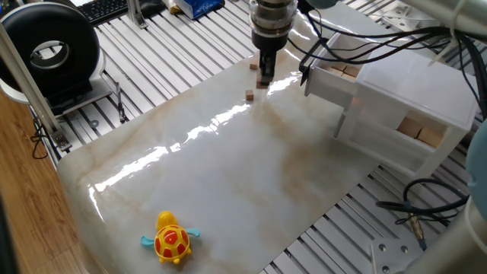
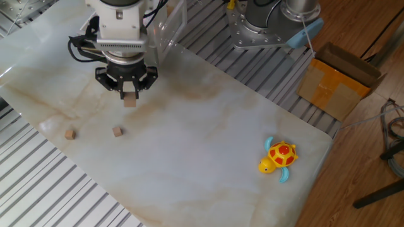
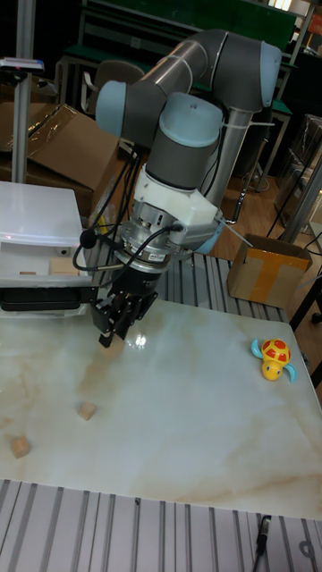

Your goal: Take something out of a drawer

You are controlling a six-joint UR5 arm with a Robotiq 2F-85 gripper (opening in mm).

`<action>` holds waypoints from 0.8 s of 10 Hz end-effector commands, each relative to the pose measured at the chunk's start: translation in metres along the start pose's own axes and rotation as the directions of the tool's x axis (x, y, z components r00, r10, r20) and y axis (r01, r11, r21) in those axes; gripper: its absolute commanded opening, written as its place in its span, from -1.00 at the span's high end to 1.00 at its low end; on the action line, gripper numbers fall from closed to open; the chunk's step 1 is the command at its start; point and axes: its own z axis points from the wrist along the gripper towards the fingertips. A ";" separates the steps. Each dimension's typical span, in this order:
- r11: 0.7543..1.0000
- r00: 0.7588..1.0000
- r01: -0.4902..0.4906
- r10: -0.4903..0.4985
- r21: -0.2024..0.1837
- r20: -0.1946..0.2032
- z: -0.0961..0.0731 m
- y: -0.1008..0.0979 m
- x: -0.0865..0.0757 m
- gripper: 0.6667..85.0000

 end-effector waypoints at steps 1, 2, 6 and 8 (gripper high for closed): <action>0.999 0.999 -0.029 0.030 -0.031 0.032 0.003 0.012 -0.013 0.98; 0.999 0.999 -0.022 0.023 -0.027 0.039 0.011 0.010 -0.015 0.98; 1.000 1.000 0.002 -0.003 -0.020 -0.025 -0.001 0.005 0.006 0.98; 0.999 1.000 0.007 -0.007 -0.051 0.002 0.007 0.004 0.012 0.98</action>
